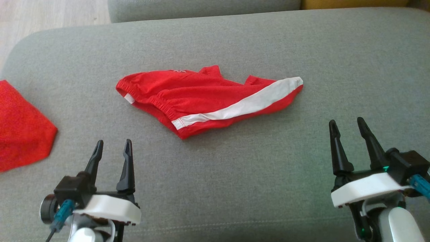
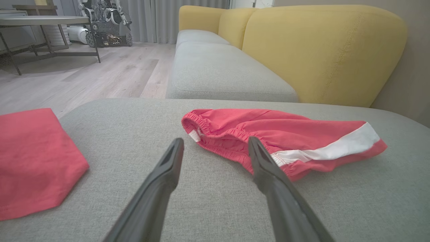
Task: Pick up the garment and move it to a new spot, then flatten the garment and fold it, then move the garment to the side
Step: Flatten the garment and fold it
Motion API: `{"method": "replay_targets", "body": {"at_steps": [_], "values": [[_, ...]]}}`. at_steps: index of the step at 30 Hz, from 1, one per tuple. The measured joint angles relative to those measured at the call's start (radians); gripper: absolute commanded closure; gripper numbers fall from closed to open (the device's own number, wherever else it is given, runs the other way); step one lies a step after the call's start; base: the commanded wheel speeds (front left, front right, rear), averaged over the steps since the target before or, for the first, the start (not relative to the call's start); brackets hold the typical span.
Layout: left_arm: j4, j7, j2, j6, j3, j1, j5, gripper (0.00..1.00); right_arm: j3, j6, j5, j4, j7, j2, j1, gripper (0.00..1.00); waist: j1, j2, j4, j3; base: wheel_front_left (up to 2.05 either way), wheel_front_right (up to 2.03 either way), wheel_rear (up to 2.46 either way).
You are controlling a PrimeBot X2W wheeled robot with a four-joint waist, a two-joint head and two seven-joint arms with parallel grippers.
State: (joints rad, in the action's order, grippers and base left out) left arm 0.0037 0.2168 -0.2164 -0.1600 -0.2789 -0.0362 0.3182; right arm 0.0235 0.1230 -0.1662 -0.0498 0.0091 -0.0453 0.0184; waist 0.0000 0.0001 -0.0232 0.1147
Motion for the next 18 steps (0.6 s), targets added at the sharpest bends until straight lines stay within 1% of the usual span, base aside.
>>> {"method": "replay_targets", "body": {"at_steps": [8,11,14,18], "values": [[-0.003,-0.005,-0.003,0.000,-0.003,0.000,0.002,0.00,0.005,0.000,0.000,-0.003,0.000,0.000,0.000,0.00,0.0000,0.0000,-0.004,0.002,0.00,0.00,0.00],[-0.005,-0.007,-0.004,0.007,-0.007,0.002,0.014,0.00,0.004,0.000,-0.001,-0.007,0.000,0.000,0.000,0.00,0.0000,0.0000,-0.006,0.007,0.00,0.00,0.00],[-0.001,-0.039,-0.007,0.047,-0.033,0.029,0.029,0.00,0.004,0.000,-0.001,-0.013,0.000,0.000,0.000,0.00,0.0000,0.0000,-0.007,0.019,0.00,0.00,0.00],[0.058,-0.111,-0.003,0.114,-0.084,0.140,0.054,0.00,0.013,0.000,-0.001,-0.015,0.000,0.000,-0.008,0.00,0.0000,0.0000,-0.015,0.043,0.00,0.00,0.00]]}}
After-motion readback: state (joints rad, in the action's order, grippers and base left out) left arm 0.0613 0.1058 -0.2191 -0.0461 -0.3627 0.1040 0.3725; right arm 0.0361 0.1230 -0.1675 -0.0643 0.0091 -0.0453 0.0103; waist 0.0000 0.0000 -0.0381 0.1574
